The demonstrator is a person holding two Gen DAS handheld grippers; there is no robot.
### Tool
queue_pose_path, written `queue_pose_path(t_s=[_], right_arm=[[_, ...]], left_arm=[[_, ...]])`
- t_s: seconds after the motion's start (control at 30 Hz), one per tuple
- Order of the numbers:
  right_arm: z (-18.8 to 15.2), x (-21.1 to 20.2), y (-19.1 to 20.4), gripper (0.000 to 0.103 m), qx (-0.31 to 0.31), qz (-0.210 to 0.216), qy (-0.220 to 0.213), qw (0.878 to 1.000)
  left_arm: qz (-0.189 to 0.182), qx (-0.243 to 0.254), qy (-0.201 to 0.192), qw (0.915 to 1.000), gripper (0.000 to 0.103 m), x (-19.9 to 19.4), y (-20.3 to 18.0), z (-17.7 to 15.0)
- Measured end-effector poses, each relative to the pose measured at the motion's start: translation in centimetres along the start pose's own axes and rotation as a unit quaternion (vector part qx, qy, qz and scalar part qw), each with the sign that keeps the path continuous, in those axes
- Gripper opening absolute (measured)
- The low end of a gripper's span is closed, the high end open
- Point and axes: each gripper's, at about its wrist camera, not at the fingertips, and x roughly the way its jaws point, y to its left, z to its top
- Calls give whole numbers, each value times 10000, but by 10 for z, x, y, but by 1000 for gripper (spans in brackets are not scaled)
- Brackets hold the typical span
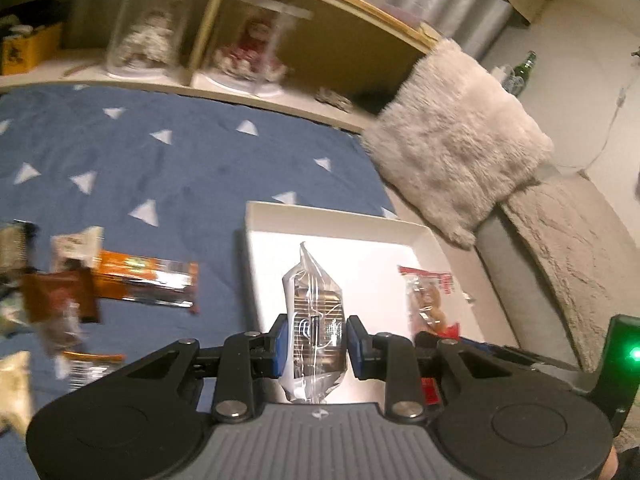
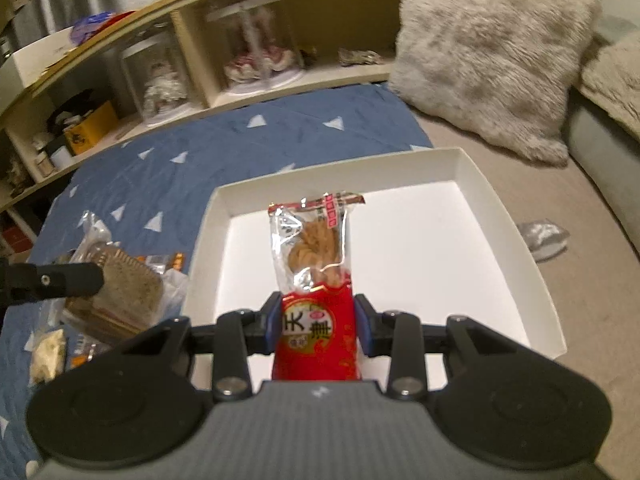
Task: Organize snacks
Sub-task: 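Carry both packs into the white tray and open both tools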
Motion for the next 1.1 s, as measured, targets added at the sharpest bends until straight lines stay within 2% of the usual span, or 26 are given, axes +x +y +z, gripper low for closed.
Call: queue_pose_path(t_s=[0.27, 0.4, 0.47, 0.63, 0.7, 0.77, 0.87, 0.93, 1.1], right_arm=[[-1, 18, -17, 43, 79, -118, 215, 9997], [-1, 29, -23, 43, 146, -134, 375, 9991], [-2, 34, -24, 43, 179, -149, 433, 9988], [0, 42, -28, 43, 243, -82, 489, 9985], [1, 45, -27, 43, 238, -38, 492, 9985], [1, 47, -24, 43, 206, -9, 496, 9986], [3, 49, -22, 44, 171, 45, 457, 9988], [5, 51, -21, 52, 177, 83, 412, 9990], [5, 48, -19, 63, 158, -65, 449, 9988]], left_arm=[[-508, -422, 242, 9975, 32, 52, -15, -11], [-796, -893, 485, 9916, 32, 75, -8, -19], [-812, -1027, 534, 9900, 32, 82, -3, -24], [-531, -888, 737, 9919, 32, 97, 8, -29], [-426, -847, 842, 9919, 35, 97, 12, -29], [-275, -661, 801, 9942, 49, 91, 12, -27], [-92, -276, 601, 9978, 58, 77, 8, -22], [24, -130, 561, 9983, 60, 70, 6, -19], [331, 78, 638, 9974, 60, 64, 6, -16]])
